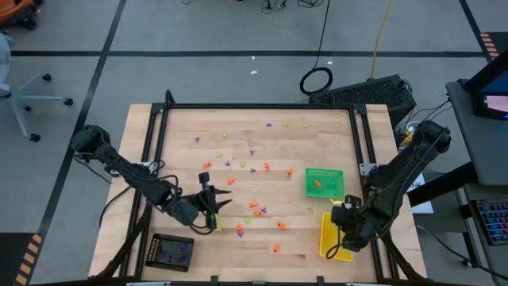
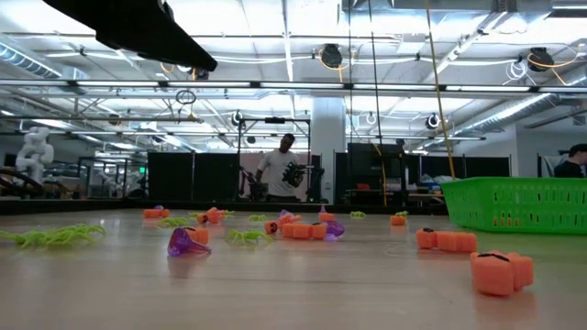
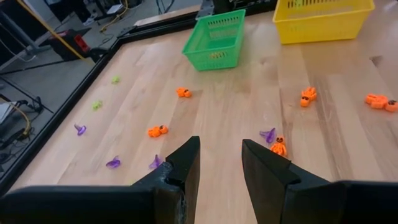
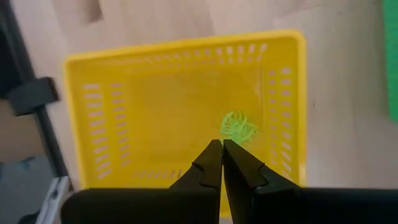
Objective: Sort Halloween decoration
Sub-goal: Put the green spider toy into the yellow bin
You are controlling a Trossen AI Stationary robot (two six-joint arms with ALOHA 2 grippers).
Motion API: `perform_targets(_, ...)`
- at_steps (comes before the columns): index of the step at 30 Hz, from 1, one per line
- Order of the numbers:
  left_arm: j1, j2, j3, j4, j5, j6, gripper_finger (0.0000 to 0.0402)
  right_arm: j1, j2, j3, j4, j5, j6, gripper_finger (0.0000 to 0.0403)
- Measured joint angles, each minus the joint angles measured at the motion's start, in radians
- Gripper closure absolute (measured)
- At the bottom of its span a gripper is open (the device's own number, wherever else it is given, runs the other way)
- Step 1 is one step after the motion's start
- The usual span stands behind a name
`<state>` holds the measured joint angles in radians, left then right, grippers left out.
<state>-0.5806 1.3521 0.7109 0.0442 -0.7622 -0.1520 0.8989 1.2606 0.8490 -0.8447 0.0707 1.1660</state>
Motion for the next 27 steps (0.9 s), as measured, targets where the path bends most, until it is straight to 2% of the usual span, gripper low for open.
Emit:
perform_targets(5, 0.005, 0.000, 0.000, 0.000, 0.003, 0.000, 0.0285, 0.000, 0.067, 0.000, 0.002, -0.050, 0.000, 0.0403)
perform_targets(23, 0.005, 0.000, 0.000, 0.000, 0.006, 0.001, 0.0285, -0.002, 0.195, 0.000, 0.072, -0.049, 0.017, 0.0403)
perform_targets(27, 0.005, 0.000, 0.000, 0.000, 0.006, 0.001, 0.0285, -0.002, 0.198, 0.000, 0.082, -0.048, 0.027, 0.0390)
